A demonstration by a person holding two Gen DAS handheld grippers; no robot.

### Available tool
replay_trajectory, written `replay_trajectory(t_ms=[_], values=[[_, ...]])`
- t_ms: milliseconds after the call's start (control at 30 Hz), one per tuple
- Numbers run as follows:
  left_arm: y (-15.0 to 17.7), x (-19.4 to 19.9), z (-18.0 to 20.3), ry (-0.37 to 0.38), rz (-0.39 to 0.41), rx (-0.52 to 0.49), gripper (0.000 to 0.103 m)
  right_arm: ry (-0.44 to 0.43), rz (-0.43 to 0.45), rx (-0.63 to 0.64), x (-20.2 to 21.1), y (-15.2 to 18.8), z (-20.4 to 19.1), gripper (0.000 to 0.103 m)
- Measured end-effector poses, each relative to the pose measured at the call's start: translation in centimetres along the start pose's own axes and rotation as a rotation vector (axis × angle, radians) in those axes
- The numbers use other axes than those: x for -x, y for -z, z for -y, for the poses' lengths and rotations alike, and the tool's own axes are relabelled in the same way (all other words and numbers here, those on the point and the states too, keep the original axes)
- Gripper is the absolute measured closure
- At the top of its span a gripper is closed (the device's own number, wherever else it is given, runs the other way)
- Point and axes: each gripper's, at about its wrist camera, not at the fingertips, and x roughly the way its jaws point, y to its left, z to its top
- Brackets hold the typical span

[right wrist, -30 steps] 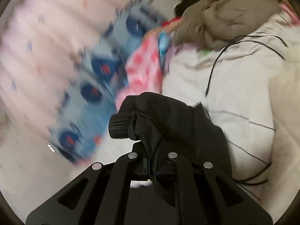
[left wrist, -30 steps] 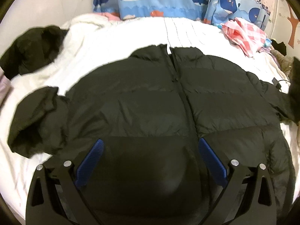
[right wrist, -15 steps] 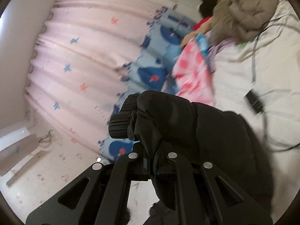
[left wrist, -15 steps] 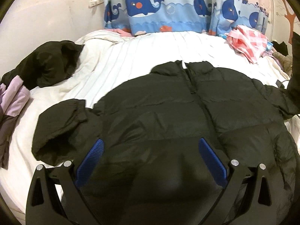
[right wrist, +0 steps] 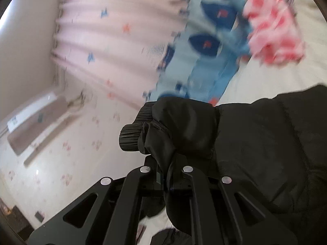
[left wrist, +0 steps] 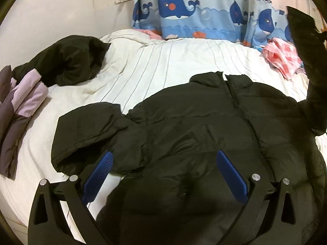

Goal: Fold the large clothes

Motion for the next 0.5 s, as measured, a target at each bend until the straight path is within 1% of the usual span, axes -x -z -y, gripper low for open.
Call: replay_trajectory(t_ms=[67,200,300,367,500], values=[[0.0,0.0,-0.9,-0.009,-0.002,0.014,0.006,-0.009,-0.051,-0.006,-2.3,2.5,0.2,0.099],[0.0,0.0,-2.7,-0.011,-0.009,0.051,0.006,0.002,-0.157,-0.021,-6.7,8.6,1.9,0.099],[0.0,-0.1,-3.7,-0.01,-0.018,0.068,0.006,0.01,-0.219,-0.035,-8.9,12.5,3.4,0.099],[0.0,-0.3,-4.4,-0.012,-0.025,0.077,0.006,0.028,-0.278,-0.031,-10.9,15.9,4.5,0.099],[0.0,-0.6,-5.5,-0.003,-0.039,0.099,0.006,0.049,-0.381,0.001,-14.4,21.4,5.7,0.099]])
